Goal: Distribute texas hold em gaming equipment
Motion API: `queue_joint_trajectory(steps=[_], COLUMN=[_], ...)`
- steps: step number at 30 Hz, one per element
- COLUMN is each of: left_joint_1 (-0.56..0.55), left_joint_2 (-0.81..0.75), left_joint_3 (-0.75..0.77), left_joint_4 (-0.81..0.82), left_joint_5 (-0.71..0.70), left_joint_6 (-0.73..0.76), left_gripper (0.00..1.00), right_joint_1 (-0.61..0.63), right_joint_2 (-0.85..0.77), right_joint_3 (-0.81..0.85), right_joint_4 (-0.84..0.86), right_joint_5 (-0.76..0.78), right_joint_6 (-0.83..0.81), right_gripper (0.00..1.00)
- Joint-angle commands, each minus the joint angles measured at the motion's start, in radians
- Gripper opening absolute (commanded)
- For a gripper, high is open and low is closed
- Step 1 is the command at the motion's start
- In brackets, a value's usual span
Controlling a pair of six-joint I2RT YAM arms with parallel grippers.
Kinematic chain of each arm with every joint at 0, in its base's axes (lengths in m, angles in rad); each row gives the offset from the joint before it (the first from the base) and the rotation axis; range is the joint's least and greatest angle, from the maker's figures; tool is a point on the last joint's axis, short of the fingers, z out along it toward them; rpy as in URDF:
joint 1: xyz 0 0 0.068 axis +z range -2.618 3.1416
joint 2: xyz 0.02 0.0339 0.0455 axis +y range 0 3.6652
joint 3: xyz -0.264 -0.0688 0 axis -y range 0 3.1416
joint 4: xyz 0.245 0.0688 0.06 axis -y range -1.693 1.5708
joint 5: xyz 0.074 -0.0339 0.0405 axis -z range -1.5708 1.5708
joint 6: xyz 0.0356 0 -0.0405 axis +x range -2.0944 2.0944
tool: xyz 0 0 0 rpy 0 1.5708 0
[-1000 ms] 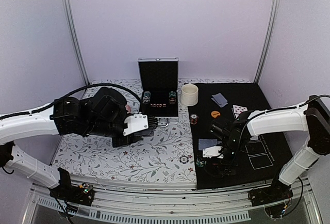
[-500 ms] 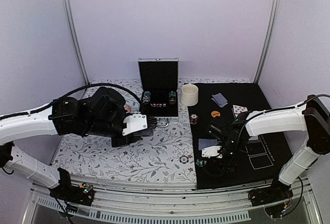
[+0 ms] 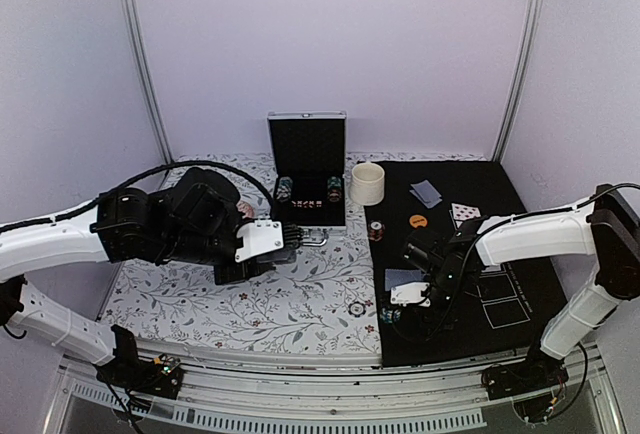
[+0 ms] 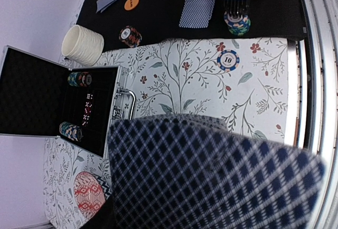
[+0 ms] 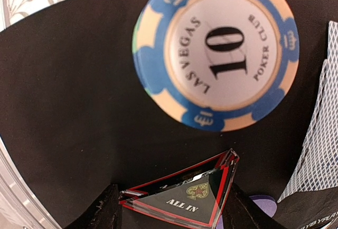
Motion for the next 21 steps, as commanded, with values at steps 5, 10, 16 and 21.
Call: queue_joint_trajectory(steps=[5, 10, 16, 21], left_joint_1=[0.014, 0.015, 0.014, 0.014], left_joint_2=[-0.012, -0.004, 0.002, 0.008], left_joint_3=[-0.006, -0.002, 0.004, 0.003], left_joint_4=[0.010, 0.009, 0.004, 0.003], left_joint_5=[0.006, 0.009, 0.014, 0.024], left_joint_6=[0.009, 0.009, 0.010, 0.009], left_gripper=[0.43, 0.43, 0.43, 0.43], right_joint_1=[0.011, 0.012, 0.016, 0.016], right_joint_2=[-0.071, -0.076, -0.041, -0.027], right_joint_3=[0.011, 0.011, 0.014, 0.040], right_joint_4=[-0.042, -0.030, 0.011, 0.017], right_joint_5=[-0.043, -0.079, -0.091, -0.068], right_joint_6=[0.016, 0.016, 0.013, 0.023], right_gripper=[0.58, 0.57, 0.57, 0.79])
